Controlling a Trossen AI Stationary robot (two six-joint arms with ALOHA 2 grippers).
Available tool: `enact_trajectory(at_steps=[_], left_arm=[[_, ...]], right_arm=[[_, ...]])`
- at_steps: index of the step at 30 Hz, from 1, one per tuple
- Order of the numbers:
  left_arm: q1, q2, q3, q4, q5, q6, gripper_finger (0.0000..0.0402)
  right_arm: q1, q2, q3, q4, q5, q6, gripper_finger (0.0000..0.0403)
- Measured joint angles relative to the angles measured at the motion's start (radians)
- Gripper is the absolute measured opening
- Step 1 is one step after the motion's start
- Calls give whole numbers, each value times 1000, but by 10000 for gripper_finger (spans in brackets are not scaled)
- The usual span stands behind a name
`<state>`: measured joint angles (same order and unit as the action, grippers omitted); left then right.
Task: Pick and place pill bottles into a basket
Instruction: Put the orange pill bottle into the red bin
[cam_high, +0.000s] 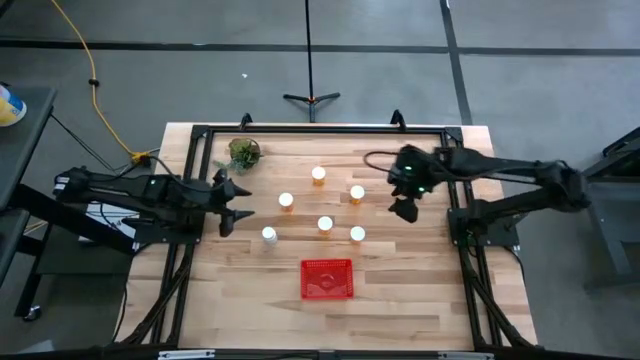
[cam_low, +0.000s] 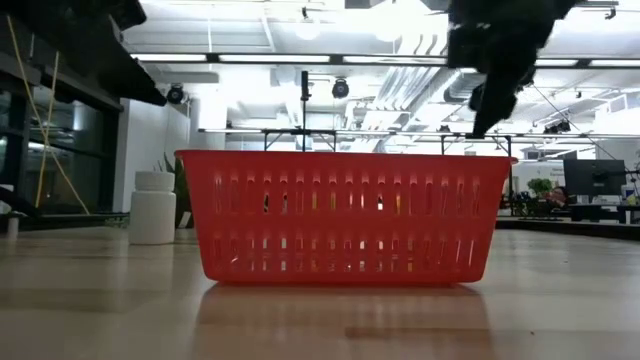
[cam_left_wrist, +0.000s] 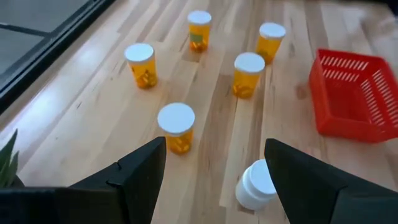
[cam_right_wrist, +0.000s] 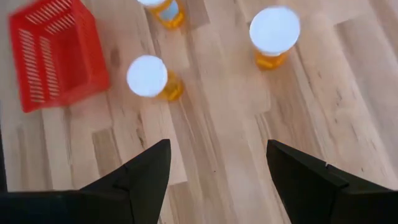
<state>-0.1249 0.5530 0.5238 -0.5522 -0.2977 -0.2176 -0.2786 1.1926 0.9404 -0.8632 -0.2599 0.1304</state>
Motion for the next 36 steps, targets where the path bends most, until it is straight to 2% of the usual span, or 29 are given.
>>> enact_trajectory(at_steps=[5,11,16,19,25,32,36], left_arm=[[0,28,2,28,1,0,308],[0,22,2,30,0,0,308],[0,23,2,29,0,0,308],[0,23,2,29,-10,0,308],[0,23,2,29,-24,3,308],[0,23,2,32,-27,3,308],[0,23,2,39,-27,3,308]], right_arm=[[33,199,98,-76,-31,-20,256],[77,373,167,-72,-113,-22,256],[92,476,242,-71,-171,82,256],[99,514,288,-71,-189,87,256],[122,529,358,-57,-151,106,256],[123,529,370,-18,-162,214,259],[123,530,370,-4,-161,228,274]])
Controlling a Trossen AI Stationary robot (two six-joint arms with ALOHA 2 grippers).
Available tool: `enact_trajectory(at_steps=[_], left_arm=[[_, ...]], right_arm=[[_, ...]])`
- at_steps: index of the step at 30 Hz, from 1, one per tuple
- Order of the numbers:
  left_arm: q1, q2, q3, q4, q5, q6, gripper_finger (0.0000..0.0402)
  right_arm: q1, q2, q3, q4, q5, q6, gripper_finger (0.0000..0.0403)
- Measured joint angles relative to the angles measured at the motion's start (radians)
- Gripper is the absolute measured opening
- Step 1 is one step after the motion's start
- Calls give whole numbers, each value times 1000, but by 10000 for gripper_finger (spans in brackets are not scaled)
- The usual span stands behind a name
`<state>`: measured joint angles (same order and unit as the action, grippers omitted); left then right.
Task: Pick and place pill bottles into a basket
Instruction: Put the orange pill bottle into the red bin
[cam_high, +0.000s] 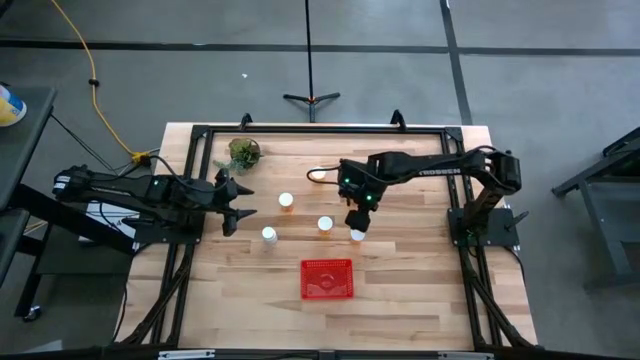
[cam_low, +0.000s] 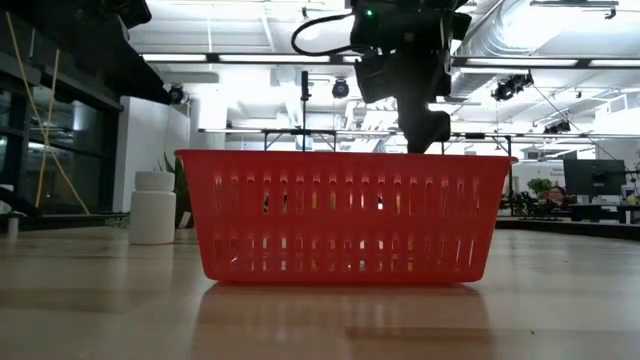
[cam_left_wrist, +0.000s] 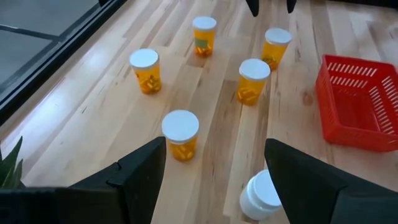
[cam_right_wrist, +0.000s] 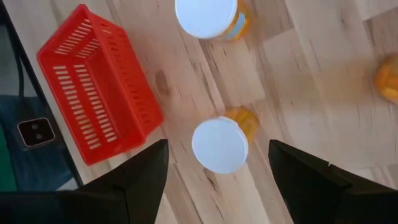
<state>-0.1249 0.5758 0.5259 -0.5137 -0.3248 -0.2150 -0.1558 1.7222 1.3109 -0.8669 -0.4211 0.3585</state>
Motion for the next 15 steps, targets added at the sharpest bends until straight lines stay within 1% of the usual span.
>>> enact_trajectory(at_steps=[7,15], left_arm=[[0,0,0,0,0,0,308],[0,0,0,0,0,0,307]], right_arm=[[0,0,0,9,24,25,309],[34,7,0,5,64,86,314]])
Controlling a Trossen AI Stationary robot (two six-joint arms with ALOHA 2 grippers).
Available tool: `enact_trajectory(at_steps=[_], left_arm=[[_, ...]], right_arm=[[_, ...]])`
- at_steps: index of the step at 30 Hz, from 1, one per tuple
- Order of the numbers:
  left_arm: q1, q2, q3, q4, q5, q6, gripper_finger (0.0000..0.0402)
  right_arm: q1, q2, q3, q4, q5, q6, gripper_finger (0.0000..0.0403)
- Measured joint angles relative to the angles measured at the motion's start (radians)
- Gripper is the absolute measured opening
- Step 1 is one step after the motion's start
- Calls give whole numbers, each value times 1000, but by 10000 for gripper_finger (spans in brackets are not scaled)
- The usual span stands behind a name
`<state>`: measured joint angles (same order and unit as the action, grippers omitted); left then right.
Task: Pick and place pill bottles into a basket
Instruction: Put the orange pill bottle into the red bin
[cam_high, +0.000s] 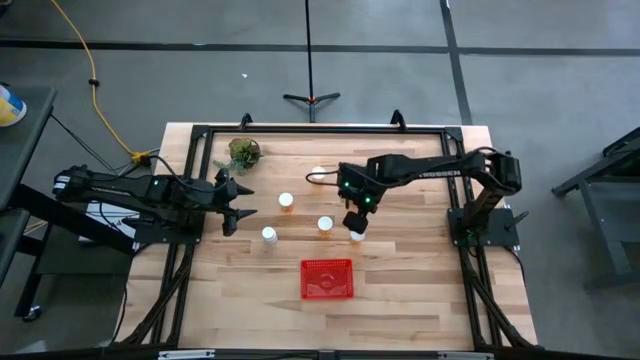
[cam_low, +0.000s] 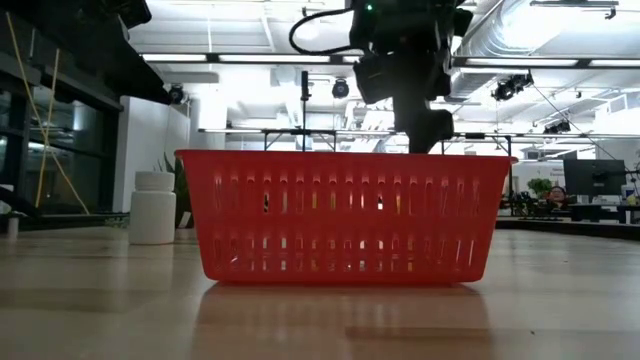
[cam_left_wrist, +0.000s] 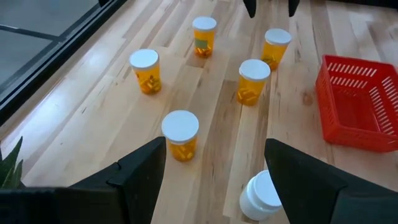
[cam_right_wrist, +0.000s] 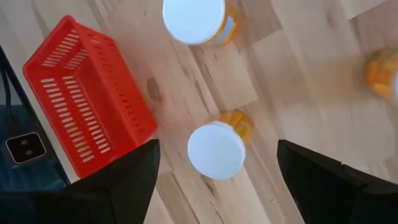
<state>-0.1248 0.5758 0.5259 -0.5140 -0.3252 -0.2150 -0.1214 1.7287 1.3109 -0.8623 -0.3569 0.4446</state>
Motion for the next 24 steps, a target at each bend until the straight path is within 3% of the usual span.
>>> enact_trajectory(at_steps=[24], left_arm=[[0,0,0,-4,-1,8,308]], right_arm=[[98,158,-1,-8,69,183,314]])
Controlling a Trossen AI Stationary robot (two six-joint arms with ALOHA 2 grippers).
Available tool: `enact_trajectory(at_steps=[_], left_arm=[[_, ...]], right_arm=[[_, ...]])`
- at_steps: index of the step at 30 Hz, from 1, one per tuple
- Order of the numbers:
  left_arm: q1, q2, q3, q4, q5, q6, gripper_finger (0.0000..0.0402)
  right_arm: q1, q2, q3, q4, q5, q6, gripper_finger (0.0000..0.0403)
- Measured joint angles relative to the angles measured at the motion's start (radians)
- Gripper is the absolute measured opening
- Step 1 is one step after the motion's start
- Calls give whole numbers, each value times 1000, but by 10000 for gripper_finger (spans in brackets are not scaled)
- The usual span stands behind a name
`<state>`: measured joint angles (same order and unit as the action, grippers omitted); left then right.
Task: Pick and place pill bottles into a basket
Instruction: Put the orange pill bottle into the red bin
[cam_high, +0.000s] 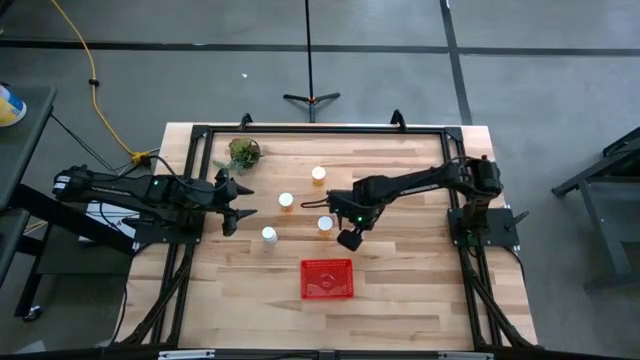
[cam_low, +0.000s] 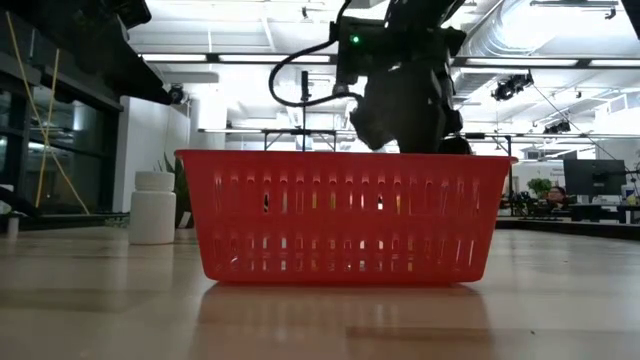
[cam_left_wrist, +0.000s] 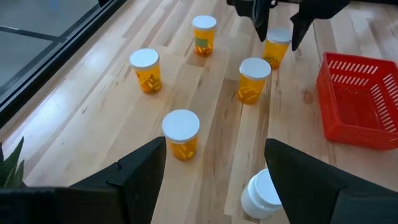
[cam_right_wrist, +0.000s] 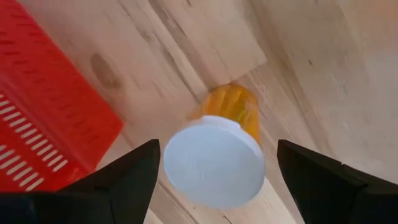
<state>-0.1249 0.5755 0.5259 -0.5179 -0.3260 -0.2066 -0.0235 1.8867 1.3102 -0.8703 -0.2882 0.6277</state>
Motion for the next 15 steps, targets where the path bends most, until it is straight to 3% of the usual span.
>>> enact_trajectory(at_steps=[15], left_arm=[[0,0,0,0,0,0,308]], right_arm=[[0,0,0,30,6,45,314]])
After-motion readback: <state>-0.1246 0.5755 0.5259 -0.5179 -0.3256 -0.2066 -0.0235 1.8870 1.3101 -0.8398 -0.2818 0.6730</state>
